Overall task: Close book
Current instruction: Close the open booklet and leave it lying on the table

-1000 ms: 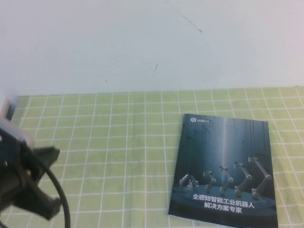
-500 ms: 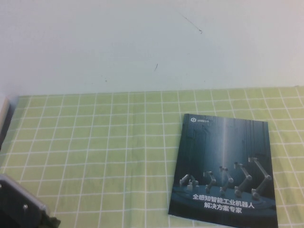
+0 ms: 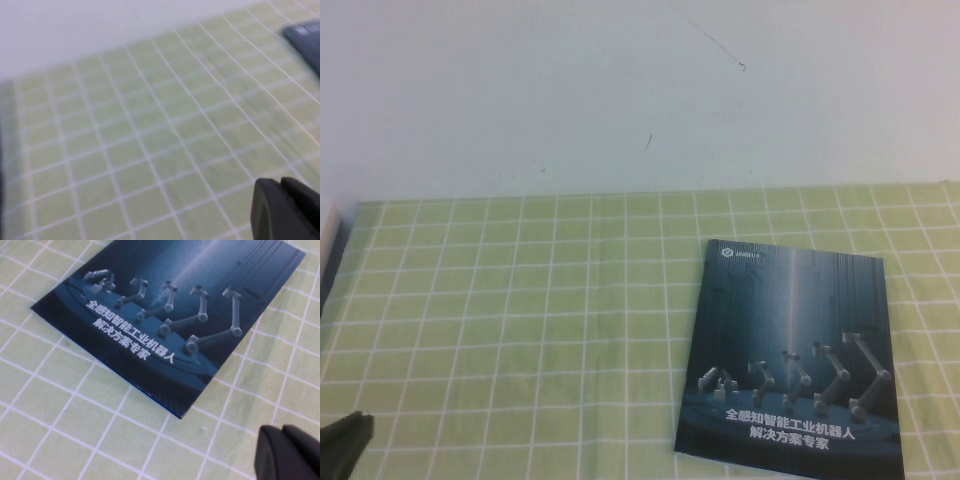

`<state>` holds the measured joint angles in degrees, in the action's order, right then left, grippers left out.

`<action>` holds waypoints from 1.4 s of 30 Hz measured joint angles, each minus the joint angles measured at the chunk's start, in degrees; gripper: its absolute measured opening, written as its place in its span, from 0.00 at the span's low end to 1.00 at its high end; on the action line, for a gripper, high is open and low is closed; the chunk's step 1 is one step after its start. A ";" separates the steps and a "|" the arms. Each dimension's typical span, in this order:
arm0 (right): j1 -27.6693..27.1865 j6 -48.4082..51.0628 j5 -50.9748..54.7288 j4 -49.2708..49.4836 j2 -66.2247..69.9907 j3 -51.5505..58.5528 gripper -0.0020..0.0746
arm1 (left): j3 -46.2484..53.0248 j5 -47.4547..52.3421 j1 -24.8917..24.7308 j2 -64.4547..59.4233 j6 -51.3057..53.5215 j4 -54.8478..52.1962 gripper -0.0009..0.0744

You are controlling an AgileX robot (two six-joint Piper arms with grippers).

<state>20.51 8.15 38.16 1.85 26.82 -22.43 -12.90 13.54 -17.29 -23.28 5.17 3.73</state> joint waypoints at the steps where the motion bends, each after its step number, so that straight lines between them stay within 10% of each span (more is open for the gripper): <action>1: 0.00 0.00 0.00 0.00 0.00 0.00 0.02 | 0.60 -0.13 1.47 2.48 -0.39 -0.62 0.01; 12: 0.00 0.00 0.00 0.09 0.00 0.00 0.02 | 14.14 2.26 11.65 21.23 -7.36 -1.85 0.01; 42: 0.00 0.00 1.87 0.09 0.00 0.00 0.02 | 13.92 4.90 11.67 24.00 -7.49 -1.81 0.01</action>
<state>20.51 8.15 40.03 1.94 26.82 -22.43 1.02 18.43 -5.62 0.72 -2.32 1.92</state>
